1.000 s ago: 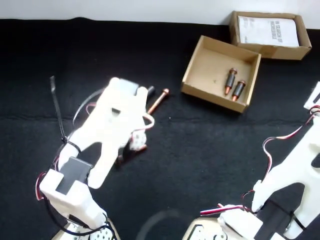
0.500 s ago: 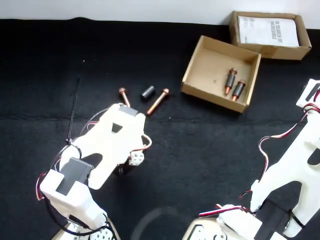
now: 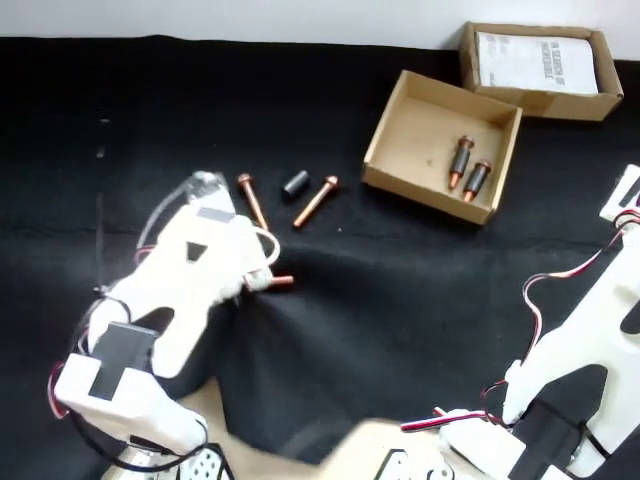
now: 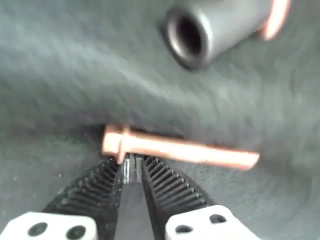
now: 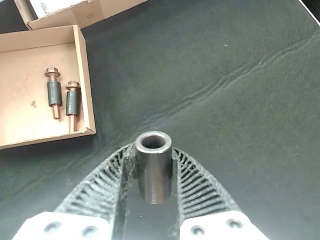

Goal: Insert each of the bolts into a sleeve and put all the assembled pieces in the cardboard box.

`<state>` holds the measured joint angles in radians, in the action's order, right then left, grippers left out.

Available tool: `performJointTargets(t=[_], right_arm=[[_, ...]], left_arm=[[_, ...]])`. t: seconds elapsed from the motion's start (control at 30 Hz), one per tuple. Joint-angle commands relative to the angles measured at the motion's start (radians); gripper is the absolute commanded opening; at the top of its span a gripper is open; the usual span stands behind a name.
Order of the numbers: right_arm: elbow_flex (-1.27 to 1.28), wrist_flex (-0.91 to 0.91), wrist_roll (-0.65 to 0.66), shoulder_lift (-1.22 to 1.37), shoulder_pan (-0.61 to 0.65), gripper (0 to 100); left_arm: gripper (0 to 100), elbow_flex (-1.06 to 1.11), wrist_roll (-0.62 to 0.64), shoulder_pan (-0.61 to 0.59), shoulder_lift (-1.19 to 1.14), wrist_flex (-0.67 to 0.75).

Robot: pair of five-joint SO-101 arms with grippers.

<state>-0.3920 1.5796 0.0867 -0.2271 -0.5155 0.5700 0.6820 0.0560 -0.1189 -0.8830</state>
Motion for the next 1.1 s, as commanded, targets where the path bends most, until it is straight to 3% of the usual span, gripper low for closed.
performJointTargets(t=[0.0,0.1,0.43,0.6,0.87,1.07], right_arm=[[-0.002,0.004,0.0,-0.051,-0.019,0.8],[-0.002,0.004,0.0,-0.051,-0.018,0.8],[-0.002,0.001,0.0,-0.051,-0.016,0.8],[-0.002,0.001,0.0,-0.051,-0.005,0.8],[-0.002,0.004,0.0,-0.05,-0.013,0.8],[-0.001,0.004,0.0,-0.048,-0.008,0.8]], left_arm=[[1,-0.018,-0.003,-0.102,0.025,0.146],[1,-0.058,-0.003,-0.107,0.045,0.075],[1,-0.159,-0.011,0.116,0.331,-0.508],[1,-0.154,-0.011,0.128,0.446,-0.503],[1,-0.148,-0.012,0.041,0.446,-0.497],[1,0.03,-0.124,0.038,0.446,-0.491]])
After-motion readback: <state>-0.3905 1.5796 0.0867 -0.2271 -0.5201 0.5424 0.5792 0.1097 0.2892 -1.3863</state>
